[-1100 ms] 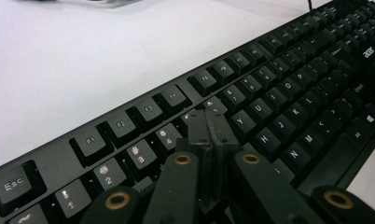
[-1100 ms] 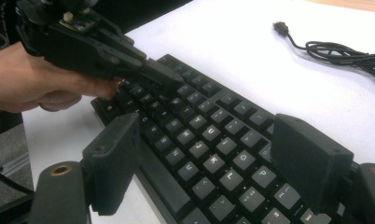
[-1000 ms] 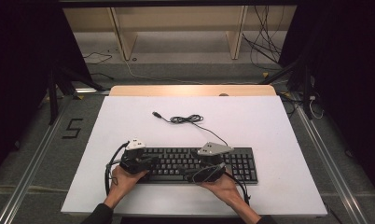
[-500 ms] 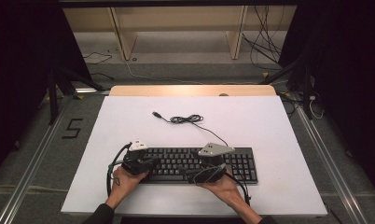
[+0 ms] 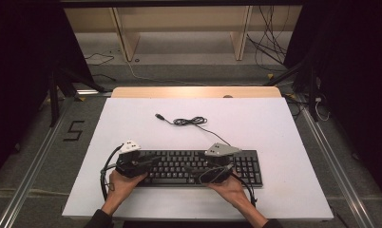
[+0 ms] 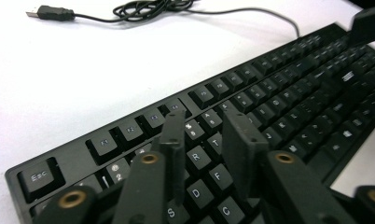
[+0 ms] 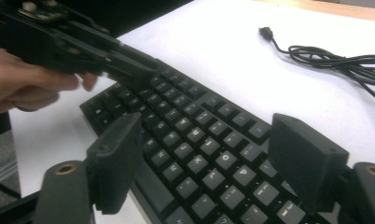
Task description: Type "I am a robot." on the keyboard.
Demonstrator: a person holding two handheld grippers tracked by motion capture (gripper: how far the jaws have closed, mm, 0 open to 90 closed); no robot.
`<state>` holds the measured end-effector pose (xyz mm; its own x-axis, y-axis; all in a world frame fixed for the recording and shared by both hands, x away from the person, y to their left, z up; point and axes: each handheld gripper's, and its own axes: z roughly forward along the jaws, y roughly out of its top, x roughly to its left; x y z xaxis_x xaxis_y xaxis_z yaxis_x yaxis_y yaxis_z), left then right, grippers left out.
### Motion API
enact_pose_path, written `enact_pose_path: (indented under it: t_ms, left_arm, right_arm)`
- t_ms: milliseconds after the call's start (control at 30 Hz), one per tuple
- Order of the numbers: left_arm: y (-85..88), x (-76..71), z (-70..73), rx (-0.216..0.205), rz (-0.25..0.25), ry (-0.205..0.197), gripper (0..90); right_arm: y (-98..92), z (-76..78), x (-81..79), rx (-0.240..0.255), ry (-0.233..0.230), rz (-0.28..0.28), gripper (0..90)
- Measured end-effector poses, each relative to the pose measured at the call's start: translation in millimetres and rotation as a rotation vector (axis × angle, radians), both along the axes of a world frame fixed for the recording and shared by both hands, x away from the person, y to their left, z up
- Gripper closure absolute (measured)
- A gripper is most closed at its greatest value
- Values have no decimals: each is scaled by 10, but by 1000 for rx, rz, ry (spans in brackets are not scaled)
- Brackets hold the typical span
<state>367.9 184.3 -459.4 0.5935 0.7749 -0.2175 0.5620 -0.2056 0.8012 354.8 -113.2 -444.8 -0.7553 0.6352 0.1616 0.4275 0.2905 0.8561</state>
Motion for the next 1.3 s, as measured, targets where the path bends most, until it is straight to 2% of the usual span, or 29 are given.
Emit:
enact_pose_path:
  t_ms: [300, 400, 533, 800, 967, 1300]
  left_arm:
    - [136, -105, 55, -68, -1, -23, 490]
    - [170, -143, 59, -78, 4, -38, 414]
    - [194, -195, 75, -103, -7, -64, 368]
    - [206, -302, 95, -123, -22, -105, 321]
    - [198, -332, 86, -111, -23, -112, 291]
    - [217, -379, 85, -115, -9, -118, 264]
  right_arm:
    - [-14, -17, 42, -14, -1, -2, 478]
    - [-4, -28, 53, -22, 1, -1, 491]
    - [6, -33, 64, -22, 5, 3, 517]
    - [25, -44, 82, -33, 6, 14, 591]
    - [49, -53, 99, -48, 7, 15, 696]
    - [140, -71, 167, -90, 26, 23, 896]
